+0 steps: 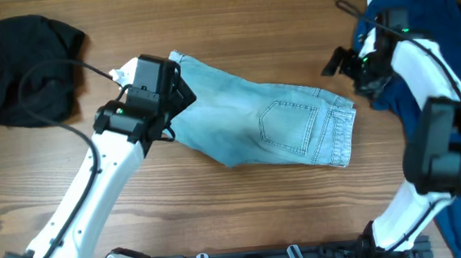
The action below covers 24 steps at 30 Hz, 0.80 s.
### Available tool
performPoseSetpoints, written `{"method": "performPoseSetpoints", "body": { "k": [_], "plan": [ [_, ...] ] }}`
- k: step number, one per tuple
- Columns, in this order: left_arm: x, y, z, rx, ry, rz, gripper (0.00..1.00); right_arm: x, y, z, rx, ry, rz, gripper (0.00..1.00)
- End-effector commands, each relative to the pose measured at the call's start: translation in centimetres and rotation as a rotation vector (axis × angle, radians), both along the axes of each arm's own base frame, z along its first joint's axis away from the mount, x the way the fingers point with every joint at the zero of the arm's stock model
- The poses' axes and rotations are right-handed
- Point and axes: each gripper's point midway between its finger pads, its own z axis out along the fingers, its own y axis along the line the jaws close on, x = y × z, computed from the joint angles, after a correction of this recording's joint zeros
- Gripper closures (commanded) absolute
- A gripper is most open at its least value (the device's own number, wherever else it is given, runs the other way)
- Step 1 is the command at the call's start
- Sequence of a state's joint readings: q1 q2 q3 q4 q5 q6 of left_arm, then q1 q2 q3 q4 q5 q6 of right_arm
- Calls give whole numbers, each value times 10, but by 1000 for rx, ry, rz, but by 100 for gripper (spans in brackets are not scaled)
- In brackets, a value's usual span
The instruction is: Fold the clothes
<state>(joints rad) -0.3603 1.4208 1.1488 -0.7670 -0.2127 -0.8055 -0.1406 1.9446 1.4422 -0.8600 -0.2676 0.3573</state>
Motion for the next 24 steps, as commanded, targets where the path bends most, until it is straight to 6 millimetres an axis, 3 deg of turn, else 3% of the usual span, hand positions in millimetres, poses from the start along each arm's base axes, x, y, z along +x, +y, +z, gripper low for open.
{"method": "performPoseSetpoints", "body": {
  "k": [1,3,5,7,13,18,24],
  "plan": [
    [2,-2,-23,32,62,-17,0,16,-24,117,-185,-264,28,0],
    [3,-3,-32,38,86,-18,0,5,-16,159,-174,-332,73,0],
    [5,-3,-38,41,95,-18,0,-11,-5,166,-117,-305,91,0],
    [7,-4,-38,39,88,-18,0,-29,0,152,-76,-212,80,0],
    [21,-9,-31,42,26,-59,0,-65,16,82,111,-38,54,0],
    [22,-9,-32,43,28,-59,0,-88,23,48,162,30,85,0],
    [22,-9,-35,50,35,-57,0,-112,53,15,334,51,117,0]
  ]
}}
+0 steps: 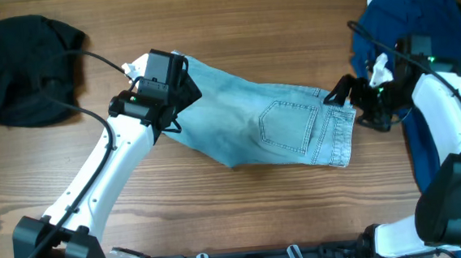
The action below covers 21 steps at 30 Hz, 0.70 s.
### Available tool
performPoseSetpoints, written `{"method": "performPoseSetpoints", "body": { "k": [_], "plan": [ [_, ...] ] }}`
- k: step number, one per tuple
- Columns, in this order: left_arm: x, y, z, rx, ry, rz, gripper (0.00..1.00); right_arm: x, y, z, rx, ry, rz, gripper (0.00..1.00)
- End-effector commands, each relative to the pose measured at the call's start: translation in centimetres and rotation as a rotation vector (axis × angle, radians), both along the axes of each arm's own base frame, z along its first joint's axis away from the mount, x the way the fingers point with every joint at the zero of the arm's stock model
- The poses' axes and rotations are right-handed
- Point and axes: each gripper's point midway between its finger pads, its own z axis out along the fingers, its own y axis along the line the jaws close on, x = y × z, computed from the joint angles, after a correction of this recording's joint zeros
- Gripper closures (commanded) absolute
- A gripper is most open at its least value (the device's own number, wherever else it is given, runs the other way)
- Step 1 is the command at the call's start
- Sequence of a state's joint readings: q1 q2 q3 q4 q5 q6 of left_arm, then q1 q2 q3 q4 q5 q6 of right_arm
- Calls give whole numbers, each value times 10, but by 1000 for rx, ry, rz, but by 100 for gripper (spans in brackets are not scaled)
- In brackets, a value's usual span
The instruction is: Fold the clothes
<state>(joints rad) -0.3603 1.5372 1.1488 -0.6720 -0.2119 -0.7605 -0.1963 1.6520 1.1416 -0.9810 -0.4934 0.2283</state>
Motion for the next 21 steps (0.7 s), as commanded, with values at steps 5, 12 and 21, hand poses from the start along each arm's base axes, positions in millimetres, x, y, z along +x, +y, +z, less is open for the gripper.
{"method": "performPoseSetpoints", "body": {
  "k": [5,12,21],
  "plan": [
    [1,0,-7,24,16,-20,0,-25,27,-34,159,25,-1,0],
    [0,-4,-32,26,84,-31,0,-17,2,-21,236,-35,-74,0],
    [10,-16,-46,-15,88,-51,0,-43,-48,-35,105,58,-158,0]
  ]
}}
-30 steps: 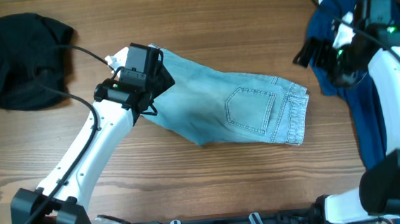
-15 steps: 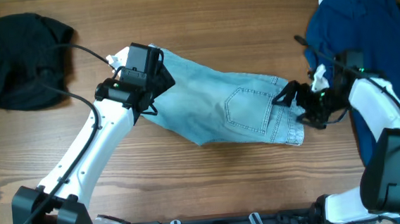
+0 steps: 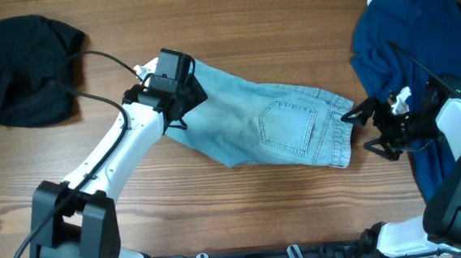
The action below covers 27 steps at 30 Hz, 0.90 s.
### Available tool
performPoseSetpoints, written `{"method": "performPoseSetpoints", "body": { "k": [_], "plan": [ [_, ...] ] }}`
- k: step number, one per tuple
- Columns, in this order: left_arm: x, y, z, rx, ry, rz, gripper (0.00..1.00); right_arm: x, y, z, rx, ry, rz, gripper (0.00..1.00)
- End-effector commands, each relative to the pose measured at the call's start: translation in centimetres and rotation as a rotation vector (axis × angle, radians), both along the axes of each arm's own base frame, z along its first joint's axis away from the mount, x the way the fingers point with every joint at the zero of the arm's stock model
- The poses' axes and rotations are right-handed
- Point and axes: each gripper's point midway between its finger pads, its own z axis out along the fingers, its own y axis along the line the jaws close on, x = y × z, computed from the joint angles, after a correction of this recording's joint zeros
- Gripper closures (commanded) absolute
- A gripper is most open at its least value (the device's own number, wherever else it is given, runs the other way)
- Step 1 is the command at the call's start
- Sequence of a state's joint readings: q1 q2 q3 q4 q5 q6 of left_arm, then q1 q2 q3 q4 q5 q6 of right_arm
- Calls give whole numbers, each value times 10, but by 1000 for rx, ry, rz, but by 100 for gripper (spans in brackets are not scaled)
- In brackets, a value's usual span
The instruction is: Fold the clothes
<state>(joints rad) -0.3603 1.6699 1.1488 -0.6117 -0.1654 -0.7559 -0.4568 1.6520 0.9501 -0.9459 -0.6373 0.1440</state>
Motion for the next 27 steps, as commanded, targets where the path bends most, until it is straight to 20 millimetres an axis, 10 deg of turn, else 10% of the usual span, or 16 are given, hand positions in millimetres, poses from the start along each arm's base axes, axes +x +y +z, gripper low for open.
{"method": "performPoseSetpoints", "body": {
  "k": [1,24,27],
  "plan": [
    [0,-4,-3,-7,5,-27,0,0,-8,-4,-68,0,33,0],
    [4,-5,-1,-10,-10,-31,0,8,79,-73,137,11,213,3],
    [4,-6,-1,-2,-13,-51,0,14,82,-74,131,-2,209,76]
  ]
}}
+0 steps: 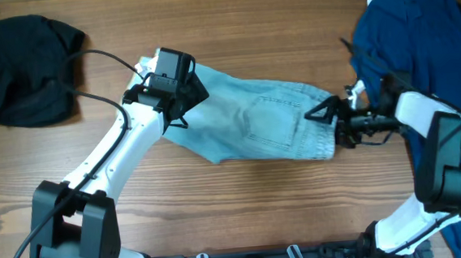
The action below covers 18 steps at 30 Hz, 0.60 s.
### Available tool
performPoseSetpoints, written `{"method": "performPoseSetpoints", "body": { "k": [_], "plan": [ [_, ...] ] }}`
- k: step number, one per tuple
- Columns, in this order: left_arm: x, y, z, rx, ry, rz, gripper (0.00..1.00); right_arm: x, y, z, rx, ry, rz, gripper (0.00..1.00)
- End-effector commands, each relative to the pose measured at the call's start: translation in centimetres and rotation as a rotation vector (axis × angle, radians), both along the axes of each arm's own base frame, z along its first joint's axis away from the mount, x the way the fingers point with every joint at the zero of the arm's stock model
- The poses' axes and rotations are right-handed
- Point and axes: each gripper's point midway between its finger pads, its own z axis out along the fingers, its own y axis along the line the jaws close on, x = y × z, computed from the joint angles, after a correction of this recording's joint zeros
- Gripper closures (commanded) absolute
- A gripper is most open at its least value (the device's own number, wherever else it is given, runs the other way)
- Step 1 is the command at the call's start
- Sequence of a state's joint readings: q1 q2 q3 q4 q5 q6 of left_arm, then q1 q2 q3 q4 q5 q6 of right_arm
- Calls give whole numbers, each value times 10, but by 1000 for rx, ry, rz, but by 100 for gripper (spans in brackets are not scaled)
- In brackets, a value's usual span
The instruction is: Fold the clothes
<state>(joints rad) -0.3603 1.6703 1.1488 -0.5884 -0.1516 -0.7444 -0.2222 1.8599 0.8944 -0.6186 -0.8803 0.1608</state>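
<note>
Light blue denim shorts (254, 123) lie across the middle of the wooden table, back pocket up, in the overhead view. My left gripper (184, 96) rests on their left end; its fingers are hidden under the wrist, so whether it grips the cloth is unclear. At the right end, my right gripper (325, 126) stands open, its fingers either side of the waistband edge, one fingertip (311, 114) lying over the denim.
A black garment (19, 70) is heaped at the far left corner. A dark blue garment (419, 34) covers the right side behind my right arm. A black rail runs along the front edge.
My right gripper has moved left from just off the waistband onto it. The shorts' right end now sits further left and looks bunched. The left gripper has stayed put.
My left gripper was over the shorts' left end and shifted slightly right along it. My right gripper was up by the blue garment, then lower beside the waistband, then just off it. Now it is at the waistband, and the shorts are shorter.
</note>
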Motion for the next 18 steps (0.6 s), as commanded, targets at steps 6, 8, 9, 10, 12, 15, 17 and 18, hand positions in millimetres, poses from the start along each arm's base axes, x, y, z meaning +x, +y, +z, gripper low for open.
{"method": "performPoseSetpoints", "body": {
  "k": [6,8,9,10,12,15,17,18],
  "plan": [
    [1,-2,-3,12,2,-34,0,-10,-7,-38,-101,87,-16,96],
    [0,-2,-3,13,4,-35,0,-2,-9,-38,-108,53,-26,96],
    [-1,-1,-3,14,8,-35,0,3,-11,-38,-110,44,-43,96],
    [-2,-1,-4,15,12,-34,0,11,-17,-37,-109,31,-78,96],
    [-3,-1,-5,17,20,-35,0,21,-25,-33,-114,-9,-100,96],
    [-5,0,-6,20,27,-35,0,40,-40,-14,-151,-85,-127,96],
    [-5,0,-6,20,27,-35,0,54,-56,15,-164,-153,-178,96],
    [-5,0,-6,20,27,-35,0,58,-63,30,-174,-185,-197,96]
  ]
}}
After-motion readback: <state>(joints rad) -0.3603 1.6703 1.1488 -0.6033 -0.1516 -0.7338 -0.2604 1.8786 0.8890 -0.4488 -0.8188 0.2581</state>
